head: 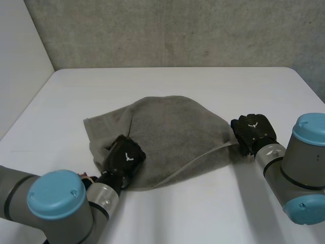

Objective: Fold the towel.

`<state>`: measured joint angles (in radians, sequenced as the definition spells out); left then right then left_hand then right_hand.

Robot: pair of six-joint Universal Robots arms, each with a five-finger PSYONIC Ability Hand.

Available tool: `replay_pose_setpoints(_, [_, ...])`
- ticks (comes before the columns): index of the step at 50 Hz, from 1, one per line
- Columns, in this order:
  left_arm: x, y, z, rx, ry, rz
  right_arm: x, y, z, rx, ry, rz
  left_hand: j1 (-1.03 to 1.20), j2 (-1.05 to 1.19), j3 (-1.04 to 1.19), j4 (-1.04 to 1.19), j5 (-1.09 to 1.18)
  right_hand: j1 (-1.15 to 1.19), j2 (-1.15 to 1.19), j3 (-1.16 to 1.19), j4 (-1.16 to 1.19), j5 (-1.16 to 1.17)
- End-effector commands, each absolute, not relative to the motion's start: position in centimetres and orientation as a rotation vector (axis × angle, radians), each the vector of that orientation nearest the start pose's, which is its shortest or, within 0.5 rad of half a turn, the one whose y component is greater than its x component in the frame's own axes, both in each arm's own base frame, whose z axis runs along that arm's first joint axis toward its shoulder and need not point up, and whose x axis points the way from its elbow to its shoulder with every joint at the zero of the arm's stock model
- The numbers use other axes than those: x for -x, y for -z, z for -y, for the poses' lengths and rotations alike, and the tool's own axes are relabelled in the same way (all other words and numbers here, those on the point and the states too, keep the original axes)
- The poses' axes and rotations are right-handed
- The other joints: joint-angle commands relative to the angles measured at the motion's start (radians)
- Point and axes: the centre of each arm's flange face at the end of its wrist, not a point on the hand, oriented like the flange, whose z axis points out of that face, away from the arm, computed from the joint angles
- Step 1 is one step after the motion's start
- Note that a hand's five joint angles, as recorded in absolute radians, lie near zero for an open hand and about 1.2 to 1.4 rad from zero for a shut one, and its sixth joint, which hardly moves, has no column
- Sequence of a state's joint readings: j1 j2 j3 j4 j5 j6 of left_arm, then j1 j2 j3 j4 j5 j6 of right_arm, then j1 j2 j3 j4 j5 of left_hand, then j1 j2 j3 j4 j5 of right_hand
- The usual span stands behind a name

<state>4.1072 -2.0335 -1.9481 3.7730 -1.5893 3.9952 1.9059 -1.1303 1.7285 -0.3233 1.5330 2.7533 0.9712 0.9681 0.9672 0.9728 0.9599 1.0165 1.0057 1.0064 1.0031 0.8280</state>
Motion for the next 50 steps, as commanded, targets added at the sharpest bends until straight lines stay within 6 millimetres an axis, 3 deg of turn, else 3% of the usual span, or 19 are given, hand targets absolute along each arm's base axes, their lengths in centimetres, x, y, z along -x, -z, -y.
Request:
replay_pose_setpoints(1, [27.0,-11.2,22.0,-1.445,1.791,-1.702,-24.1,-14.7,28.3,0.927,1.911,-2.326,0.053,0.056,0.056,0.051,-0.111,0.008,0.019,0.018,0.021,0.022])
replay_pose_setpoints(7, [23.4,-11.6,25.0,-1.262,1.691,-1.762,-23.8,-15.0,28.5,0.919,1.925,-2.327,0.05,0.053,0.054,0.048,-0.114,0.008,0.019,0.018,0.021,0.022])
replay_pose_setpoints(13, [21.1,-12.5,25.4,-1.172,1.672,-1.789,-23.4,-15.1,28.8,0.916,1.93,-2.331,-0.006,-0.003,-0.002,-0.008,-0.169,0.014,0.025,0.024,0.027,0.028])
replay_pose_setpoints(37, [22.7,-11.7,21.6,-1.297,1.749,-1.86,-23.3,-14.5,28.1,0.935,1.871,-2.364,-0.473,-0.47,-0.469,-0.474,-0.636,0.014,0.025,0.024,0.027,0.028])
replay_pose_setpoints(46, [22.6,-11.3,21.4,-1.314,1.735,-1.864,-23.5,-14.4,27.9,0.955,1.847,-2.336,-0.397,-0.393,-0.393,-0.398,-0.56,0.116,0.127,0.126,0.129,0.13])
replay_pose_setpoints(50, [22.7,-10.8,21.7,-1.327,1.722,-1.873,-23.5,-14.4,27.9,0.956,1.846,-2.333,-0.06,-0.057,-0.056,-0.062,-0.223,0.204,0.215,0.214,0.218,0.218])
